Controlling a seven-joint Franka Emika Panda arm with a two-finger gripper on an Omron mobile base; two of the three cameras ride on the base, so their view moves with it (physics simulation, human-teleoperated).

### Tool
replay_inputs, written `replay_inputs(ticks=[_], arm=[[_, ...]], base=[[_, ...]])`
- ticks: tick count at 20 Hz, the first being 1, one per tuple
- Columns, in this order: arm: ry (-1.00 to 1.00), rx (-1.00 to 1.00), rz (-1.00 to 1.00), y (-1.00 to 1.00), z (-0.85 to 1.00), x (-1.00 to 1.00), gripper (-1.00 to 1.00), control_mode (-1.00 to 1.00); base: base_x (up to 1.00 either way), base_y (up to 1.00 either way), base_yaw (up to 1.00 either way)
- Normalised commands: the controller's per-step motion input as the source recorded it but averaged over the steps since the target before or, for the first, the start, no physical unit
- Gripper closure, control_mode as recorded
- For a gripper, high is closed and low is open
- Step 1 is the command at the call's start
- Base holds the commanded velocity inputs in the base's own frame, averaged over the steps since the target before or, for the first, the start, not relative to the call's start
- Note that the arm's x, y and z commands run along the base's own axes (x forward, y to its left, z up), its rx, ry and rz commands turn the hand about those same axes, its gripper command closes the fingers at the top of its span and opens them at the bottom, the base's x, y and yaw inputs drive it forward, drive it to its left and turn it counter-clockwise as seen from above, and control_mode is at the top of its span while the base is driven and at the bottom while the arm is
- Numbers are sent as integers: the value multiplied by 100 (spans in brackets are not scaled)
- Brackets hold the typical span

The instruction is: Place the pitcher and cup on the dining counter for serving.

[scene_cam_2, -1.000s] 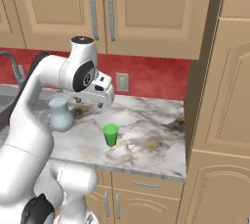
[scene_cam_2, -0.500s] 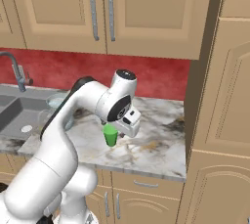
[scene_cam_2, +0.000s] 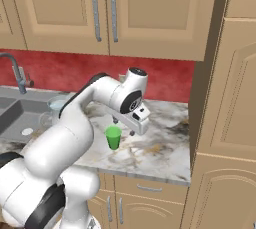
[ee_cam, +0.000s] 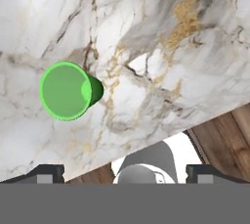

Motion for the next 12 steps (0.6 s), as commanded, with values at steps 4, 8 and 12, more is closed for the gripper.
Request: replay_inputs(ticks=[4,8,12], arm=[[1,0,-2,0,-34,33,-100,-100],[0,0,0,9,-53,51,-100,-100],[0,-1,0,8,-52,53,-100,-100]], base=[[0,0,0],[0,0,0],[0,0,0]])
